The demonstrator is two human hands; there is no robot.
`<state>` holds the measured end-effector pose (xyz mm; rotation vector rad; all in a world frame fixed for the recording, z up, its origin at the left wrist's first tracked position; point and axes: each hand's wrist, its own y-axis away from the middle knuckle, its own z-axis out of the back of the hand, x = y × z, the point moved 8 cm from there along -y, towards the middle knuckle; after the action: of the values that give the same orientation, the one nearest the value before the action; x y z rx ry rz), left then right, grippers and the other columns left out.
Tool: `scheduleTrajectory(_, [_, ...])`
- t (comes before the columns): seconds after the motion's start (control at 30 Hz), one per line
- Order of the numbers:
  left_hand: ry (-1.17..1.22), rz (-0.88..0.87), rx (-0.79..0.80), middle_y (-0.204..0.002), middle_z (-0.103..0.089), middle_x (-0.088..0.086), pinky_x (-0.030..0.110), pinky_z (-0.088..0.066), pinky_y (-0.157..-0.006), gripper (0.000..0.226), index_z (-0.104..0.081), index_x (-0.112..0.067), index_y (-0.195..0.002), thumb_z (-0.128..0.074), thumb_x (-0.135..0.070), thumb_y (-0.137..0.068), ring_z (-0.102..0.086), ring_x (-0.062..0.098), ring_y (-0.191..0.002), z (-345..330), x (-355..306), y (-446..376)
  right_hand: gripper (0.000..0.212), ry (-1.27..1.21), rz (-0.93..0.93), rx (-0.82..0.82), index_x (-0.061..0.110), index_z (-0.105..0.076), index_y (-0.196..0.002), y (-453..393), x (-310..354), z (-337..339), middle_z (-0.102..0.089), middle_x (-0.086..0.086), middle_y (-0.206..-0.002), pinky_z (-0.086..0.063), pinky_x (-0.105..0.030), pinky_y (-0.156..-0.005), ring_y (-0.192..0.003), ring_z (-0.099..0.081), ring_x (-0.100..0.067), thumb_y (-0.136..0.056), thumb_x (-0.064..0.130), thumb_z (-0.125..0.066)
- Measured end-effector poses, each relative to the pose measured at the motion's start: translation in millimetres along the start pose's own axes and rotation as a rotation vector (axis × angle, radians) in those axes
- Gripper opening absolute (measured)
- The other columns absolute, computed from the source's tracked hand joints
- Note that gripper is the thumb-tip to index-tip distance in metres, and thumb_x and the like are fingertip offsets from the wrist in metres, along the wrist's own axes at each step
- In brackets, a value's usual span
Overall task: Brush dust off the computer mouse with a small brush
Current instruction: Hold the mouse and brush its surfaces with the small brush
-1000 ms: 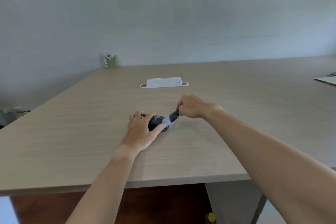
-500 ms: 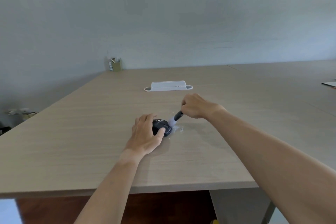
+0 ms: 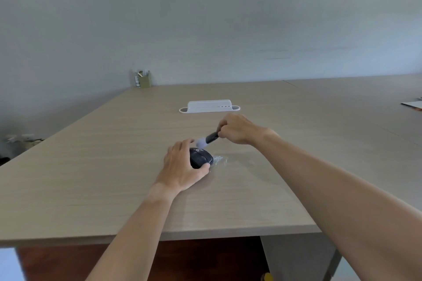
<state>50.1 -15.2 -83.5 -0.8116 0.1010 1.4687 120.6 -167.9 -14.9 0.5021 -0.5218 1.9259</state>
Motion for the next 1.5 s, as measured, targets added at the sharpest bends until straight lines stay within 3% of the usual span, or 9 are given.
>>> scheduleTrajectory(0.2, [0.085, -0.006, 0.071, -0.136, -0.042, -0.004, 0.032, -0.028, -0.109, 0.081, -0.03, -0.026, -0.144, -0.064, -0.041, -0.072, -0.032, 0.017, -0.132, -3.0, 1.5, 3.1, 0.033, 0.147, -0.048, 0.106, 0.002, -0.074, -0.087, 6.1, -14.8, -10.3, -0.069, -0.016, -0.091, -0.053, -0.043, -0.076, -0.091, -0.065, -0.038, -0.071, 0.013, -0.047])
scheduleTrajectory(0.43, [0.009, 0.04, -0.017, -0.133, -0.041, -0.003, 0.034, -0.026, -0.106, 0.09, -0.033, -0.028, -0.141, -0.071, -0.06, -0.067, -0.032, 0.02, -0.129, 3.1, 2.6, 1.7, 0.023, 0.004, 0.004, 0.002, -0.001, -0.071, -0.086, 1.5, -6.6, -2.5, -0.058, -0.007, -0.075, -0.035, -0.029, -0.058, -0.075, -0.049, -0.024, -0.081, 0.008, -0.051])
scheduleTrajectory(0.6, [0.041, 0.039, -0.01, -0.132, -0.044, -0.001, 0.036, -0.029, -0.109, 0.09, -0.031, -0.025, -0.142, -0.074, -0.053, -0.067, -0.036, 0.02, -0.129, 1.2, 4.9, 1.2, 0.024, 0.092, 0.016, 0.108, 0.006, -0.074, -0.087, 0.0, -4.4, -17.6, -0.071, -0.014, -0.096, -0.051, -0.042, -0.077, -0.093, -0.062, -0.034, -0.079, 0.01, -0.052])
scheduleTrajectory(0.77, [0.072, 0.027, 0.032, -0.131, -0.047, -0.005, 0.035, -0.025, -0.108, 0.086, -0.033, -0.027, -0.141, -0.063, -0.05, -0.063, -0.04, 0.02, -0.128, -3.0, 6.8, -0.7, 0.039, 0.117, 0.006, 0.027, -0.002, -0.071, -0.087, -4.8, -8.8, 0.0, -0.071, -0.02, -0.095, -0.051, -0.042, -0.072, -0.08, -0.059, -0.032, -0.065, 0.019, -0.046])
scheduleTrajectory(0.93, [-0.012, 0.025, -0.031, -0.13, -0.046, -0.006, 0.034, -0.028, -0.102, 0.091, -0.033, -0.03, -0.14, -0.071, -0.065, -0.065, -0.038, 0.019, -0.125, 2.5, 4.1, -0.1, 0.024, 0.017, 0.059, 0.075, 0.006, -0.074, -0.09, -2.0, 6.5, -17.7, -0.07, -0.012, -0.094, -0.045, -0.034, -0.07, -0.087, -0.057, -0.027, -0.082, 0.008, -0.052])
scheduleTrajectory(1.1, [0.006, 0.031, -0.025, -0.129, -0.044, -0.001, 0.037, -0.027, -0.107, 0.088, -0.029, -0.026, -0.141, -0.072, -0.053, -0.069, -0.038, 0.022, -0.127, 0.8, 5.2, 0.5, 0.041, 0.152, -0.009, 0.077, 0.001, -0.072, -0.083, -2.3, -12.1, -9.2, -0.071, -0.018, -0.091, -0.054, -0.042, -0.074, -0.082, -0.064, -0.033, -0.061, 0.02, -0.044])
scheduleTrajectory(1.3, [0.052, 0.01, -0.014, -0.129, -0.043, -0.002, 0.036, -0.029, -0.107, 0.087, -0.03, -0.027, -0.141, -0.073, -0.047, -0.068, -0.04, 0.019, -0.126, 0.2, 4.8, 0.7, 0.025, 0.003, 0.049, 0.021, 0.001, -0.075, -0.09, -5.2, 5.0, -13.5, -0.068, -0.014, -0.088, -0.043, -0.033, -0.066, -0.082, -0.055, -0.026, -0.081, 0.007, -0.052])
scheduleTrajectory(1.4, [0.036, 0.017, -0.048, -0.123, -0.045, -0.002, 0.037, -0.033, -0.105, 0.09, -0.032, -0.027, -0.14, -0.075, -0.053, -0.066, -0.042, 0.019, -0.122, 3.6, 4.0, 2.1, 0.029, 0.077, 0.063, 0.097, 0.005, -0.075, -0.09, -1.6, 8.6, -23.5, -0.072, -0.015, -0.098, -0.052, -0.042, -0.08, -0.093, -0.064, -0.033, -0.076, 0.014, -0.051])
scheduleTrajectory(1.5, [0.05, 0.048, -0.05, -0.121, -0.041, -0.005, 0.035, -0.033, -0.104, 0.087, -0.03, -0.029, -0.14, -0.073, -0.049, -0.067, -0.044, 0.02, -0.121, 3.7, 6.1, 4.1, 0.035, 0.214, 0.009, 0.101, 0.004, -0.071, -0.086, -2.6, -1.3, -14.5, -0.068, -0.015, -0.095, -0.052, -0.042, -0.075, -0.089, -0.064, -0.04, -0.067, 0.02, -0.046])
